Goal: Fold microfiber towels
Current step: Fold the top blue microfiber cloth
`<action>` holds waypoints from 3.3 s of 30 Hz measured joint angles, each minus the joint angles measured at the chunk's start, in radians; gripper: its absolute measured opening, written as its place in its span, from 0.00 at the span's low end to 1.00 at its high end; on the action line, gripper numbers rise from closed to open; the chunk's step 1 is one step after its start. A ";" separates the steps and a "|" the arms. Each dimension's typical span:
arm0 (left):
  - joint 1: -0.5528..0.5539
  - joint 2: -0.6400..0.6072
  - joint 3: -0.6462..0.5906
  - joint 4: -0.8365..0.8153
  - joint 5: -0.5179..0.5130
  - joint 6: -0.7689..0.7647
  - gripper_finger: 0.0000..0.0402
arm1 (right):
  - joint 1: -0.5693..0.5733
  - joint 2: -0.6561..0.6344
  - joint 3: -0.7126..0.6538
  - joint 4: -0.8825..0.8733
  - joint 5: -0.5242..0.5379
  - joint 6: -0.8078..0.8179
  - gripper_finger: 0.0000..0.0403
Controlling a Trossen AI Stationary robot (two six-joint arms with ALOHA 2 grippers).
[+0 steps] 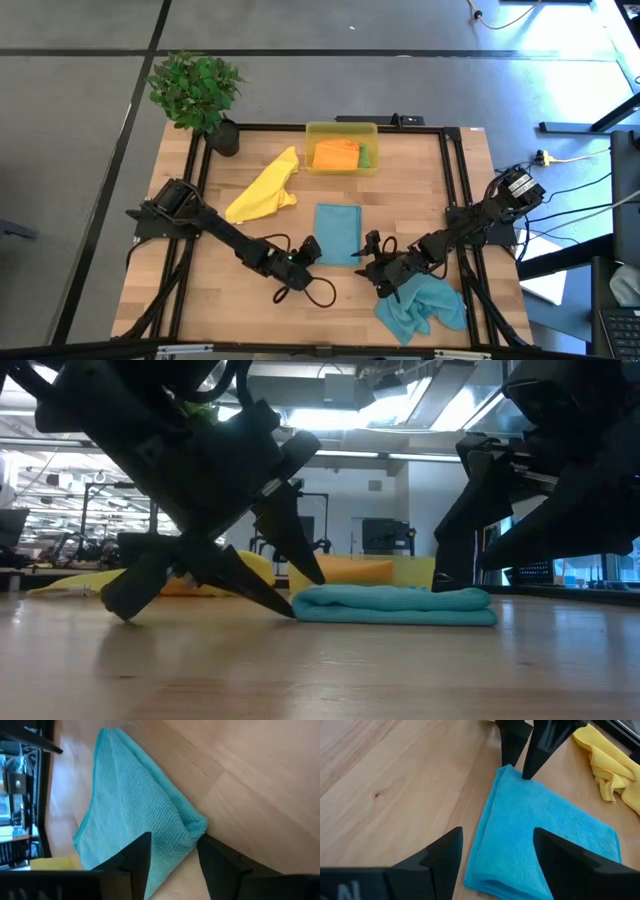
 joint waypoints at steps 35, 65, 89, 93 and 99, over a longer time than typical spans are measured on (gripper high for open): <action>0.037 -0.050 -0.010 0.002 0.184 -0.216 0.00 | 0.017 0.099 0.076 -0.265 0.074 -0.084 0.60; 0.175 -0.156 -0.005 0.015 0.447 -0.446 0.00 | 0.048 0.101 0.072 -0.230 0.111 -0.082 0.60; 0.230 -0.187 -0.227 0.393 0.549 -0.592 0.00 | 0.048 0.110 0.072 -0.190 0.138 -0.082 0.60; 0.234 -0.188 -0.226 0.422 0.548 -0.611 0.00 | 0.049 0.157 0.075 -0.141 0.160 -0.086 0.60; 0.247 -0.188 -0.226 0.429 0.549 -0.629 0.00 | 0.059 0.207 0.122 -0.181 0.191 -0.088 0.60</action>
